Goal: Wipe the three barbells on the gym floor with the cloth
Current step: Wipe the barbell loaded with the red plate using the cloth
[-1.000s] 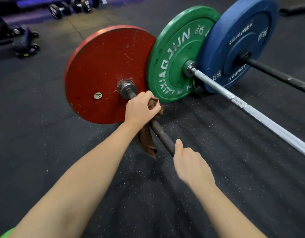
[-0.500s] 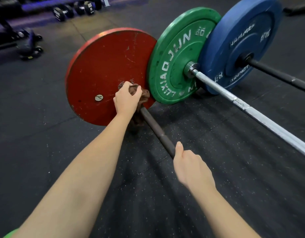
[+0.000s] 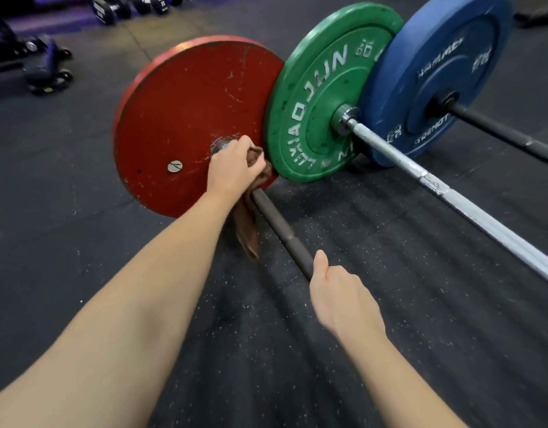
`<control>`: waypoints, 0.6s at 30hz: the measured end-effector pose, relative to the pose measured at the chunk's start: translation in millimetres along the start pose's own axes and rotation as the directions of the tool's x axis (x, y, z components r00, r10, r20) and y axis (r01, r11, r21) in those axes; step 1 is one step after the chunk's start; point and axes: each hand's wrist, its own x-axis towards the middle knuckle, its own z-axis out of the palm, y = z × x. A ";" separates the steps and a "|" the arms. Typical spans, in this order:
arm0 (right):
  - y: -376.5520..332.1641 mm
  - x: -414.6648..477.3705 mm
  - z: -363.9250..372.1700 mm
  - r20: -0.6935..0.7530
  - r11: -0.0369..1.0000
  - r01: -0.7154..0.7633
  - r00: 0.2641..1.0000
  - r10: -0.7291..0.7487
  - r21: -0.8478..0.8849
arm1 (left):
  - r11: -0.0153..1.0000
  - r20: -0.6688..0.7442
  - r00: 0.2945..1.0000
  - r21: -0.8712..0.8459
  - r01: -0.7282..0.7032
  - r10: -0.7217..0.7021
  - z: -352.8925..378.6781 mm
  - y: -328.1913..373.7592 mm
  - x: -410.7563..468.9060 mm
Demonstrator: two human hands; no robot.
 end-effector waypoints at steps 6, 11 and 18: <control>0.4 2.9 2.5 0.028 1.000 0.011 1.000 -0.011 -0.024 | 0.983 -0.084 0.981 0.043 0.177 -0.173 7.3 -2.4 10.4; 1.9 4.5 4.7 0.021 0.999 0.024 0.999 -0.024 -0.038 | 0.955 -0.041 0.956 -0.082 0.286 -0.290 -4.5 14.8 -14.7; 1.0 1.1 4.3 -0.009 0.999 0.001 1.000 -0.001 -0.036 | 0.987 -0.052 0.998 -0.155 0.031 -0.039 -5.0 35.7 -65.1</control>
